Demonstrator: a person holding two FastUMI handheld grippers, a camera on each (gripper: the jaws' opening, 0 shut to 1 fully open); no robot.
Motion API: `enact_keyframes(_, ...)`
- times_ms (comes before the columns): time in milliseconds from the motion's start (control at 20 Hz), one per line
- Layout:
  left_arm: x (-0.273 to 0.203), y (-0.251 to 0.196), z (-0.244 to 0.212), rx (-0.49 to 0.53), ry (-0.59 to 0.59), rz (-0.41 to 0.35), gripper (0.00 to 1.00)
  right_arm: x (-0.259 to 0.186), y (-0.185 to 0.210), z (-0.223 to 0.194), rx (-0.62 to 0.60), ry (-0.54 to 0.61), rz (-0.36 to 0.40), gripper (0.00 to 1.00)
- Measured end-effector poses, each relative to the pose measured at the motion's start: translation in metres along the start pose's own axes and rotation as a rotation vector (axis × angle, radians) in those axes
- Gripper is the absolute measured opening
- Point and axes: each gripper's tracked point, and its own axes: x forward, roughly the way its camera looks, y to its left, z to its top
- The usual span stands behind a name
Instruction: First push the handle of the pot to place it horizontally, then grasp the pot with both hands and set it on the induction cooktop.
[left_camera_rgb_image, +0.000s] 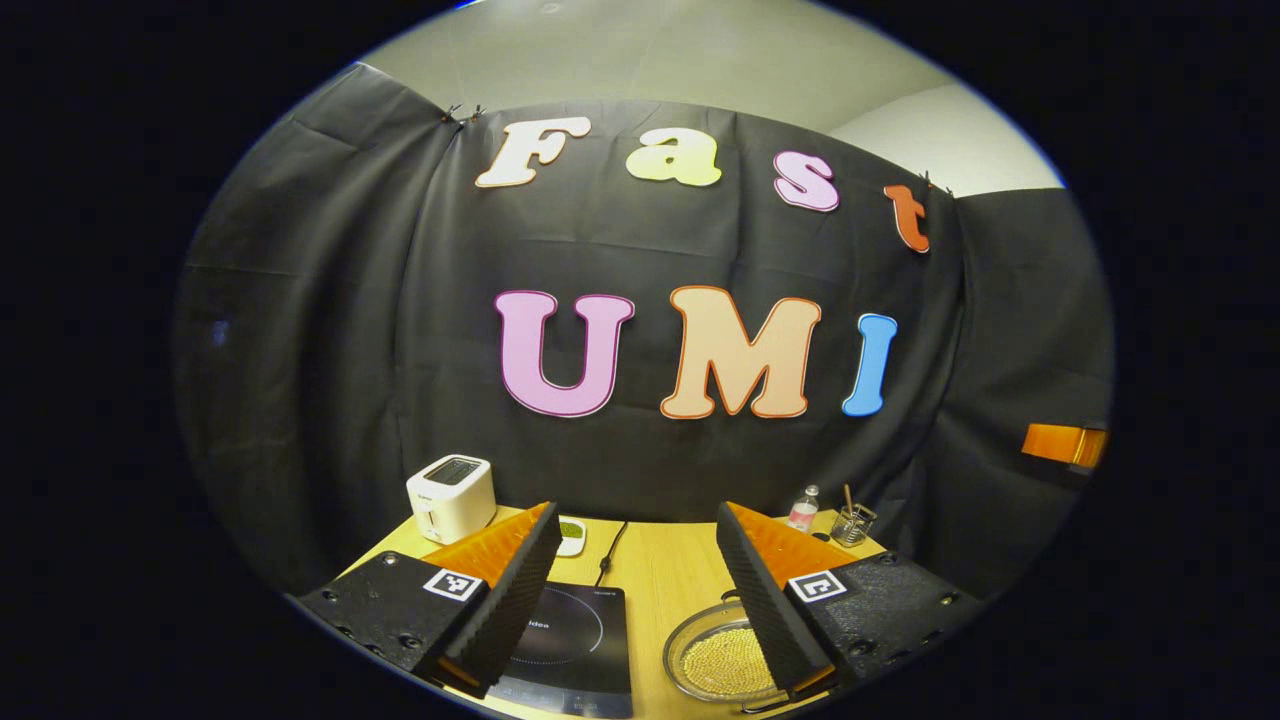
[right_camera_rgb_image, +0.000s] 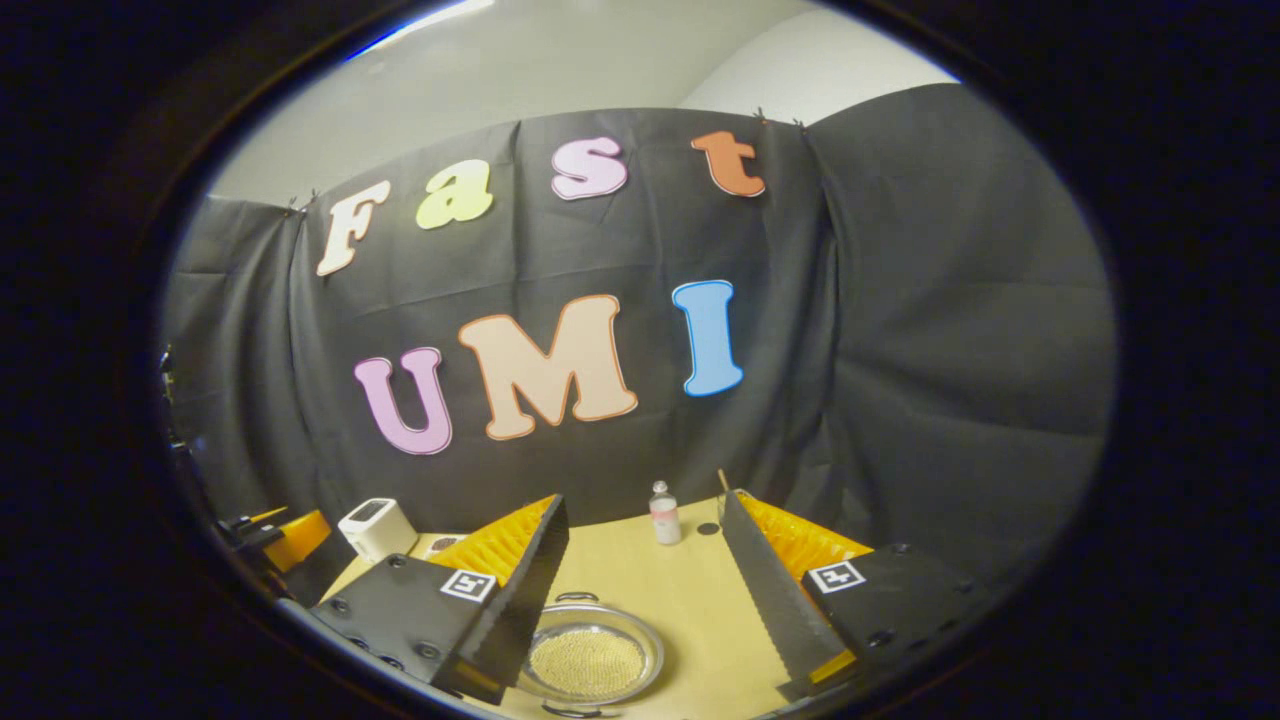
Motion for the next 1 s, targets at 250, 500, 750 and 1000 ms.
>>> enact_keyframes(250, -0.005, 0.007, -0.004, 0.007, 0.008, 0.011, 0.95, -0.005, 0.006, -0.01, -0.003, 0.011, 0.013, 0.88)
enact_keyframes(500, -0.02, 0.015, -0.007, 0.018, 0.005, 0.042, 0.92, -0.012, 0.018, -0.023, -0.013, 0.039, 0.057, 0.84)
enact_keyframes(750, -0.038, 0.026, -0.011, 0.022, 0.008, 0.075, 0.95, -0.018, 0.031, -0.033, -0.024, 0.046, 0.106, 0.73)
enact_keyframes(1000, -0.053, 0.035, -0.018, 0.033, 0.021, 0.098, 0.95, -0.024, 0.046, -0.052, -0.021, 0.092, 0.14, 0.41)
